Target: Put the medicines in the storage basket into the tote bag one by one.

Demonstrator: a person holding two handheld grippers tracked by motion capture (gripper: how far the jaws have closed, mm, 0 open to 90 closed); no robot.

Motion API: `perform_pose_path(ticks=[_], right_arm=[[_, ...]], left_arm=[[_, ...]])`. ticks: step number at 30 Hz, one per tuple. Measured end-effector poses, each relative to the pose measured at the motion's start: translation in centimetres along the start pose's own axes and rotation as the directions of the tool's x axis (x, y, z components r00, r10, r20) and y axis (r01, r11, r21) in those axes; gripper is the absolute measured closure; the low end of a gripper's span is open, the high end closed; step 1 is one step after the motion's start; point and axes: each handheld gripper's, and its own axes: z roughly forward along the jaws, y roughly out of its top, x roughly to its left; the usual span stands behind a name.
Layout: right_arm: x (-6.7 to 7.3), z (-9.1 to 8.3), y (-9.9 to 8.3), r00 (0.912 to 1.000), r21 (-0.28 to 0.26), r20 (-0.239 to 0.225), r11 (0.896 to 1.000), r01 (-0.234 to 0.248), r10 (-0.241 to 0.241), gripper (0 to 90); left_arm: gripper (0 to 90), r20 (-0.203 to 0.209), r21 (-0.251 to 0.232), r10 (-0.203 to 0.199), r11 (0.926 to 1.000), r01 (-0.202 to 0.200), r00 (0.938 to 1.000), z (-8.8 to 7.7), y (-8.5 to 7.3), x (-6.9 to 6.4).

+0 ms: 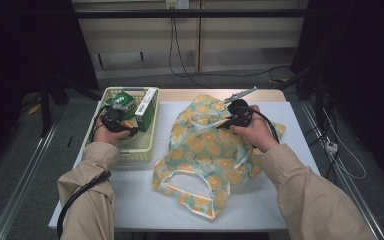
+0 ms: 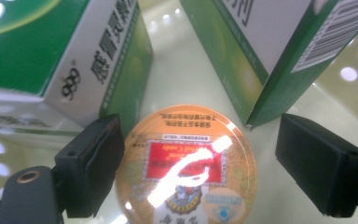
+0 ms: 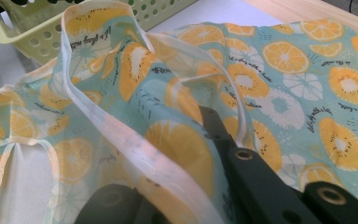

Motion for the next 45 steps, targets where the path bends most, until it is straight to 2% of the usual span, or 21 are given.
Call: perform_pose_path(ticks=[1,2,4,6,7,9,12,14,16,18,19,22,27,29,36,40,42,44,45], right_arm=[[0.0,-0.1,0.0,1.0,-0.004,-0.001,1.0,-0.002,0.002,90.0],[-0.1,-0.1,0.0,1.0,-0.007,0.0,1.0,-0.005,0.005,90.0],[-0.1,-0.1,0.0,1.0,-0.005,0.0,1.0,-0.005,0.005,90.0],[-0.1,0.0,-0.1,1.0,-0.004,0.0,1.0,-0.003,0.003,90.0],[-0.1,0.0,-0.1,1.0,-0.004,-0.003,1.0,-0.006,0.006,90.0],[-0.1,0.1,-0.2,1.0,0.0,-0.001,1.0,-0.001,0.001,90.0],[-0.2,0.1,-0.3,1.0,-0.002,-0.004,1.0,-0.003,0.003,90.0],[-0.2,0.2,-0.3,1.0,0.002,-0.002,1.0,-0.005,0.005,90.0],[-0.2,0.2,-0.3,1.0,0.002,-0.001,1.0,-0.007,0.007,90.0],[-0.2,0.2,-0.4,1.0,0.0,-0.002,1.0,-0.007,0.007,90.0],[-0.2,0.2,-0.4,1.0,-0.001,-0.002,1.0,-0.009,0.009,90.0],[-0.2,0.0,-0.4,1.0,-0.005,-0.001,1.0,-0.007,0.007,90.0],[-0.2,-0.1,-0.4,1.0,-0.009,0.002,1.0,-0.009,0.009,90.0],[-0.2,-0.2,-0.4,0.9999,-0.008,0.002,1.0,-0.011,0.011,90.0],[-0.3,0.1,-0.4,0.9999,0.001,0.005,1.0,-0.013,0.013,90.0],[-0.2,0.1,-0.3,0.9997,-0.004,-0.002,1.0,-0.023,0.023,90.0],[-0.1,0.0,-0.1,0.9999,-0.002,0.002,1.0,-0.017,0.017,90.0],[-0.1,0.1,0.1,0.9998,0.0,0.009,1.0,-0.017,0.017,90.0],[-0.1,0.1,0.1,0.9998,0.001,0.01,1.0,-0.019,0.019,90.0]], left_arm=[[15.2,-0.008,-0.014,-0.012,0.9998,0.012,0.9999,-0.1,0.0,0.0],[15.4,-0.011,-0.006,-0.005,1.0,0.005,0.9999,-0.3,-0.1,0.2],[16.3,-0.022,0.006,-0.031,0.9995,0.031,0.9993,-0.4,-0.2,0.3],[15.0,-0.048,0.019,-0.038,0.9991,0.039,0.9981,-0.5,-0.4,0.4],[12.8,-0.044,0.025,-0.057,0.998,0.059,0.9974,-0.5,-0.4,0.5],[10.3,-0.069,0.053,-0.086,0.9945,0.09,0.9939,-0.3,-0.6,0.7],[10.7,-0.069,0.077,-0.088,0.9927,0.093,0.9937,0.1,-0.6,0.8],[10.1,-0.076,0.113,-0.095,0.9882,0.103,0.9926,0.6,-0.6,0.7],[10.4,-0.081,0.161,-0.072,0.9834,0.085,0.9941,1.0,-0.7,0.6],[13.8,-0.072,0.164,-0.064,0.9835,0.075,0.9954,1.0,-0.6,0.6],[19.7,-0.062,0.164,-0.064,0.9838,0.073,0.9961,1.0,-0.6,0.6],[20.4,-0.056,0.153,-0.065,0.9855,0.073,0.9963,0.8,-0.5,0.6],[20.5,-0.044,0.085,-0.1,0.9909,0.104,0.994,0.0,-0.2,0.7],[20.5,-0.031,0.06,-0.125,0.9901,0.127,0.9917,-0.3,0.0,0.7],[20.5,-0.005,0.076,-0.108,0.9912,0.108,0.9941,-1.4,1.5,0.3],[20.5,0.013,0.056,-0.116,0.9918,0.115,0.9931,-2.8,2.4,0.2],[20.5,0.025,0.04,-0.105,0.9938,0.104,0.9941,-3.6,2.9,0.1],[20.5,0.039,0.028,-0.13,0.9913,0.129,0.9908,-4.4,3.3,0.0],[20.5,0.044,0.033,-0.127,0.9915,0.126,0.9909,-4.8,3.5,0.0]])
